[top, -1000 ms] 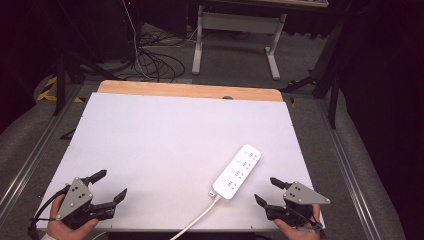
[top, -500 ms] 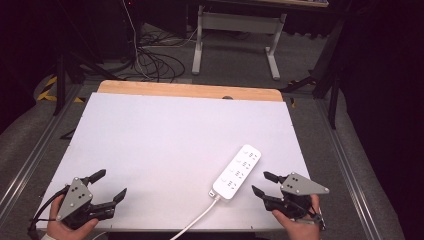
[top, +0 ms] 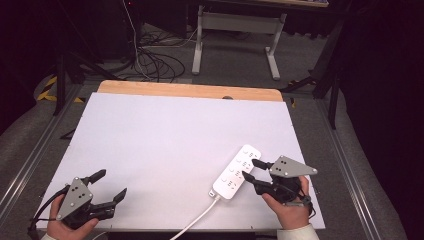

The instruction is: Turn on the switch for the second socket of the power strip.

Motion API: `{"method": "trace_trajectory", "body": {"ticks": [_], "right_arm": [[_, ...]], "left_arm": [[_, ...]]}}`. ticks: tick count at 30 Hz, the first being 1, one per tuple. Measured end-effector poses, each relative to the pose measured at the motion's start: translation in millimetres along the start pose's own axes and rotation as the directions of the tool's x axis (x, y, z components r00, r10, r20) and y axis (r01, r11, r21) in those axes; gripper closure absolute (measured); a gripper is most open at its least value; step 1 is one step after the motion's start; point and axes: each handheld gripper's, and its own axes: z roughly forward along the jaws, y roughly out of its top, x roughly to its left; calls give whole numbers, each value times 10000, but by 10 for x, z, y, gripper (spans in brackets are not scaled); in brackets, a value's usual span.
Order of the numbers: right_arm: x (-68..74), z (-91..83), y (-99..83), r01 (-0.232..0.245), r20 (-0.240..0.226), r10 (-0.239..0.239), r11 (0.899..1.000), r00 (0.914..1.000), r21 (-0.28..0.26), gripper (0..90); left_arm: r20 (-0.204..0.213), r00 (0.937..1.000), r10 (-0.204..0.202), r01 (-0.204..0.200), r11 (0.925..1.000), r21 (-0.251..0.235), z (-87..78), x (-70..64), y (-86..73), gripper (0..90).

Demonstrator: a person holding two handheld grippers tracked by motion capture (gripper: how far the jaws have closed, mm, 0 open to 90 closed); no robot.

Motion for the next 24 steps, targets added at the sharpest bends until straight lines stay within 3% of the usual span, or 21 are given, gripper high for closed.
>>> {"method": "trace_trajectory", "body": {"ticks": [12,24], "right_arm": [[-50,159,138,26,-189,-25,10000,9998,44,538],[-44,377,265,30,-660,-18,9998,9978,178,577]], "left_arm": [[15,10000,43,-43,10000,24,8,-2,0,187],[72,10000,36,-37,10000,30,12,-4,-1,187]]}}
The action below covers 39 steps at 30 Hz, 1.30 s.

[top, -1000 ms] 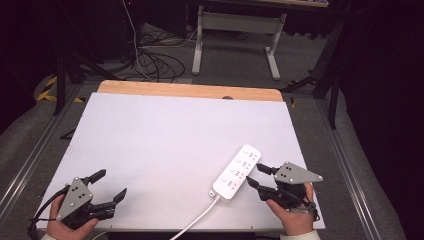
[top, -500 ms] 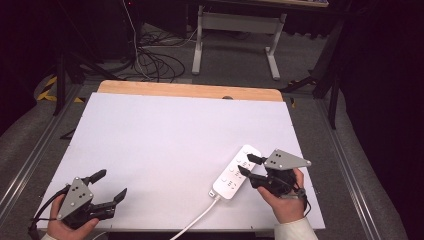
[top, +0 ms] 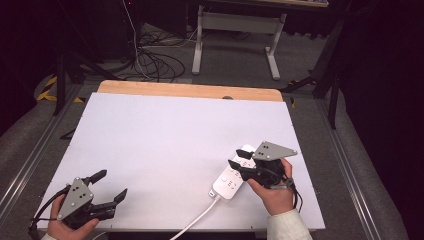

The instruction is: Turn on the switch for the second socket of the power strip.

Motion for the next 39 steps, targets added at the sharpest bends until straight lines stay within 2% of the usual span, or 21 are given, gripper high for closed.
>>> {"method": "trace_trajectory", "body": {"ticks": [3,4,5,6,7,9,11,12,13,16,24,25,26,29,31,39], "right_arm": [[-20,-11,-4,-111,-191,112,9999,9998,30,680],[-26,-16,-4,-158,-233,159,9999,9996,48,739],[-26,-16,-4,-158,-233,159,9999,9996,48,739],[-38,-17,-1,-262,-305,266,9996,9992,108,839],[-45,-12,4,-289,-374,294,9995,9989,138,891],[-45,-4,11,-258,-373,266,9994,9990,230,900],[-38,49,40,-58,-192,72,9972,9998,750,900],[-38,49,40,-58,-192,72,9972,9998,750,900],[-31,87,57,116,-63,-110,9938,9999,1109,900],[-24,166,70,250,299,-307,9845,9991,1734,900],[-96,349,38,-271,345,191,9681,9992,2492,900],[-112,396,25,-350,334,269,9611,9991,2739,900],[-112,396,25,-350,334,269,9611,9991,2739,900],[-135,473,-10,-571,321,495,9469,9983,3164,900],[-143,492,-22,-592,317,516,9412,9982,3327,900],[-146,545,-75,-780,601,609,9355,9963,3446,900]], "left_arm": [[-1,10000,2,-2,10000,5,1,1,0,187],[3,10000,5,-5,10000,16,2,-1,1,187],[3,10000,5,-5,10000,16,2,-1,1,187],[-10,10000,8,-8,10000,11,3,-2,1,187],[-8,10000,20,-20,10000,20,2,-4,2,187],[-30,10000,40,-40,10000,19,2,-6,3,187],[-28,10000,40,-40,10000,29,4,-6,2,187],[-55,10000,35,-35,10000,40,4,-7,2,187],[-41,10000,30,-30,10000,57,5,-8,1,187],[-56,10000,47,-46,10000,58,5,-9,1,189],[-49,10000,60,-60,10000,54,5,-10,2,189],[-41,10000,74,-74,10000,63,5,-9,2,189],[-48,10000,70,-70,9999,76,5,-10,2,189],[-52,10000,85,-84,9999,81,8,-9,2,189],[-51,9999,89,-89,9999,85,8,-9,2,189],[-60,9999,90,-90,9999,95,9,-9,3,189]]}}
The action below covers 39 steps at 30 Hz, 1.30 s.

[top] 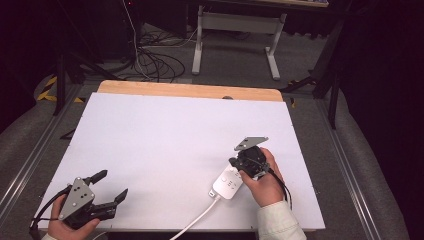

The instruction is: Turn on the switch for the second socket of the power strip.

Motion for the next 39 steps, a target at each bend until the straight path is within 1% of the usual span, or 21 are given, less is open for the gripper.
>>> {"method": "trace_trajectory", "body": {"ticks": [3,7,9,10,13,18,19,20,25,28,39], "right_arm": [[-8,36,-26,-120,27,120,9999,9999,20,900],[-7,59,-44,-145,-8,145,9999,9999,-27,900],[-2,70,-55,-166,38,167,9998,9999,-67,900],[-1,74,-61,-176,46,177,9998,9998,-69,900],[9,85,-89,-194,119,195,9997,9997,-117,900],[24,95,-120,-181,247,187,9995,9995,-241,900],[31,106,-131,-191,219,196,9996,9996,-230,900],[33,112,-136,-184,206,188,9996,9996,-196,900],[37,142,-149,-176,215,178,9998,9996,-97,900],[46,151,-158,-182,321,185,9998,9993,-119,900],[51,169,-175,-196,323,198,9998,9993,-65,900]], "left_arm": [[19,10000,-28,28,10000,3,-1,0,-1,189],[21,10000,-31,31,10000,5,2,2,-1,189],[20,10000,-26,26,10000,4,2,2,-1,189],[46,9999,-96,96,10000,-13,5,-3,-2,189],[39,10000,-38,38,10000,4,6,3,-1,189],[38,10000,-55,55,10000,-13,5,3,-1,189],[69,9999,-114,114,9999,-9,4,-1,-2,189],[49,10000,-36,36,10000,-3,2,4,0,189],[66,10000,-65,65,10000,7,2,3,-1,190],[54,10000,-41,41,10000,-6,2,3,0,189],[50,10000,-30,30,10000,-55,-3,7,2,190]]}}
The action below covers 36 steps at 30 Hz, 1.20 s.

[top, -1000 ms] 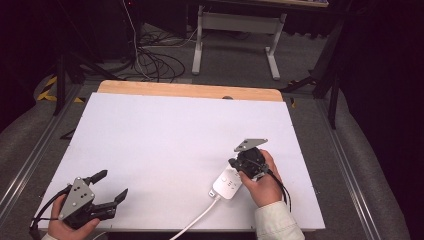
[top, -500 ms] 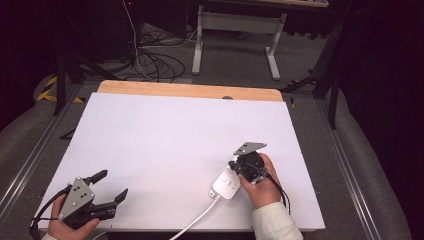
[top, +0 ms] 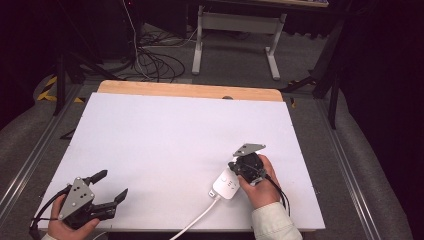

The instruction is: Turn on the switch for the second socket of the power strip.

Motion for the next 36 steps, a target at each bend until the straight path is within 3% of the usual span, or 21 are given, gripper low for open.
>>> {"method": "trace_trajectory", "body": {"ticks": [36], "right_arm": [[30,34,-16,103,185,-106,9999,9998,133,900]], "left_arm": [[-33,10000,20,-20,10000,51,3,-9,-2,190]]}}
